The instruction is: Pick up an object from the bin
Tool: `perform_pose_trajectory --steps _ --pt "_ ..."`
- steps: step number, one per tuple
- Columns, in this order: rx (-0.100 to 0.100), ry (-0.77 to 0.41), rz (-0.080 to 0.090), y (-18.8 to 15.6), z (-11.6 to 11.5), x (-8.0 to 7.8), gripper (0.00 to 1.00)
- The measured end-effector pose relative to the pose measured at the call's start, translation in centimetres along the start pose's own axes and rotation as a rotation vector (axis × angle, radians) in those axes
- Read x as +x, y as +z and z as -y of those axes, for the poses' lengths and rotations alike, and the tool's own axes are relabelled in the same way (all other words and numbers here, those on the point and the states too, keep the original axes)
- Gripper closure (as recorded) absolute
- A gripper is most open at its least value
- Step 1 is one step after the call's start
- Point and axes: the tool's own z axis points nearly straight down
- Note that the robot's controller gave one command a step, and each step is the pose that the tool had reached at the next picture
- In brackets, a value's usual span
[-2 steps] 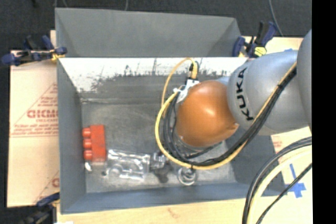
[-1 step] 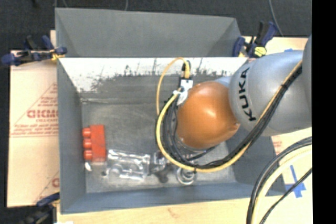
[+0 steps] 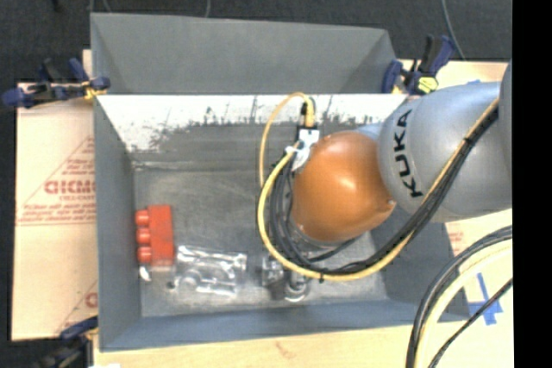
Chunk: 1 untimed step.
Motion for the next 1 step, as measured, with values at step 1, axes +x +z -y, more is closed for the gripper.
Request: perform_pose_trajectory --steps 1 --pt "0.007 0.010 0.009 -14.95 0.22 -0.98 1.00"
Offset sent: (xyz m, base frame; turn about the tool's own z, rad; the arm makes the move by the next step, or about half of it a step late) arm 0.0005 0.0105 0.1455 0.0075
